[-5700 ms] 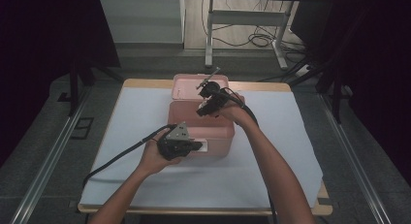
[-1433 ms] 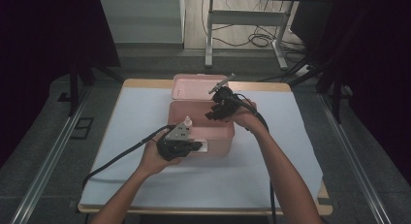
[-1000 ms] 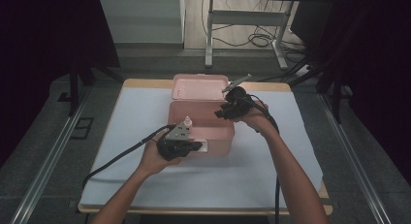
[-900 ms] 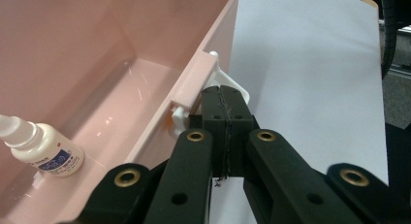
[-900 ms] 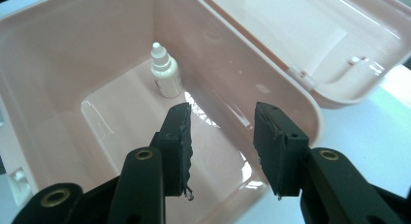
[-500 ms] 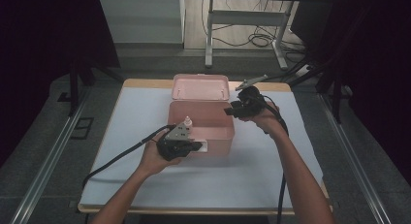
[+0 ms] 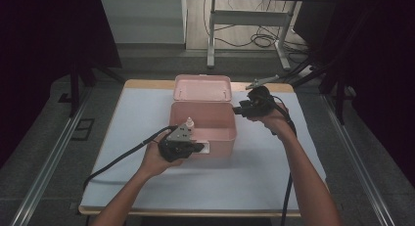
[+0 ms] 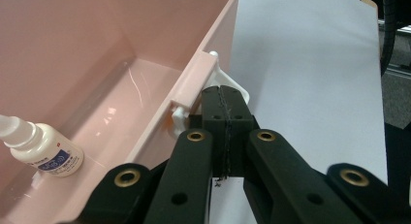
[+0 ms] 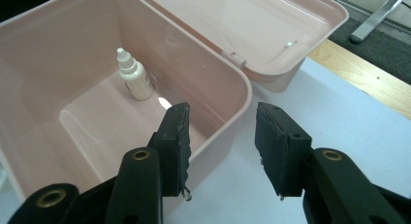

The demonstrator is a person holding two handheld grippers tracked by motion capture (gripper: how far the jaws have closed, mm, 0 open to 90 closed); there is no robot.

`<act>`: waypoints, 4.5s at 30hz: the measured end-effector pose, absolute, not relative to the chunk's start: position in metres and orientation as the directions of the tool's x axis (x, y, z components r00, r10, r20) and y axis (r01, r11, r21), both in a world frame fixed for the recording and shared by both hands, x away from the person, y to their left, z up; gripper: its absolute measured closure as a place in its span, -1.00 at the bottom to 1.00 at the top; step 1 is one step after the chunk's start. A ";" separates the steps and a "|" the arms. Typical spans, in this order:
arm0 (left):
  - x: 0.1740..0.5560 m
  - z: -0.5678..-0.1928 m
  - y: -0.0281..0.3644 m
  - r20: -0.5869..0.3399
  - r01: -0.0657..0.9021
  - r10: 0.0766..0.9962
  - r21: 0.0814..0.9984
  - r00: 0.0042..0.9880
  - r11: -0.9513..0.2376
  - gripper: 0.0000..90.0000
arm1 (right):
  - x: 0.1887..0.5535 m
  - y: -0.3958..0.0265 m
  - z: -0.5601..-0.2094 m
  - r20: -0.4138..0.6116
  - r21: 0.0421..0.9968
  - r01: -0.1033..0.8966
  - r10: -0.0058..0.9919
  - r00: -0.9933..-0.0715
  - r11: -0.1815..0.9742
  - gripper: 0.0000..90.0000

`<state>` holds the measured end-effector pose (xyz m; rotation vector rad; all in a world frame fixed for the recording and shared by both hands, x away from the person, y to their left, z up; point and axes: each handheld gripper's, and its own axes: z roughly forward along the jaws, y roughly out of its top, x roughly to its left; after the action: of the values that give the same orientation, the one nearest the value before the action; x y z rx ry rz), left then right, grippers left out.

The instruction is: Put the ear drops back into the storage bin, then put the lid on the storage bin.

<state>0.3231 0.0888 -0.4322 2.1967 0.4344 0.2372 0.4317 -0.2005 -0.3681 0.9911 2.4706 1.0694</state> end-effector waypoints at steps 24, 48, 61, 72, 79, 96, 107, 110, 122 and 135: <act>0.323 -0.432 0.089 0.019 0.224 0.388 0.789 0.922 -0.572 1.00 | 0.458 -0.216 -0.375 0.067 0.723 0.568 0.779 -0.624 0.393 0.17; 0.323 -0.432 0.089 0.013 0.230 0.391 0.791 0.920 -0.567 1.00 | 0.502 -0.191 -0.383 0.091 0.688 0.642 0.838 -0.538 0.337 0.23; 0.323 -0.432 0.089 0.017 0.225 0.388 0.791 0.922 -0.569 1.00 | 0.522 -0.179 -0.387 0.090 0.684 0.662 0.866 -0.492 0.306 0.24; 0.322 -0.432 0.088 0.018 0.230 0.395 0.788 0.918 -0.572 1.00 | 0.537 -0.176 -0.390 0.105 0.674 0.683 0.879 -0.465 0.281 0.26; 0.322 -0.432 0.088 0.017 0.233 0.397 0.787 0.918 -0.571 1.00 | 0.541 -0.174 -0.389 0.100 0.674 0.687 0.887 -0.450 0.273 0.27; 0.322 -0.432 0.088 0.018 0.230 0.394 0.788 0.919 -0.571 1.00 | 0.558 -0.153 -0.396 0.032 0.646 0.694 0.896 -0.442 0.319 0.31; 0.321 -0.432 0.088 0.025 0.224 0.395 0.790 0.918 -0.570 1.00 | 0.572 -0.149 -0.407 0.044 0.630 0.721 0.914 -0.403 0.288 0.41; 0.322 -0.432 0.088 0.024 0.224 0.395 0.790 0.918 -0.570 1.00 | 0.574 -0.148 -0.409 0.047 0.626 0.727 0.917 -0.397 0.283 0.44; 0.321 -0.432 0.088 0.031 0.221 0.397 0.790 0.917 -0.572 1.00 | 0.581 -0.150 -0.416 0.077 0.597 0.768 0.936 -0.343 0.233 0.65; 0.323 -0.432 0.088 0.016 0.230 0.392 0.789 0.920 -0.570 1.00 | 0.575 -0.146 -0.406 0.067 0.637 0.745 0.950 -0.306 0.195 0.81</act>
<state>0.3228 0.0882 -0.4322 2.1994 0.4404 0.2366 0.5753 -0.1460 -0.4062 1.5952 2.1346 0.8302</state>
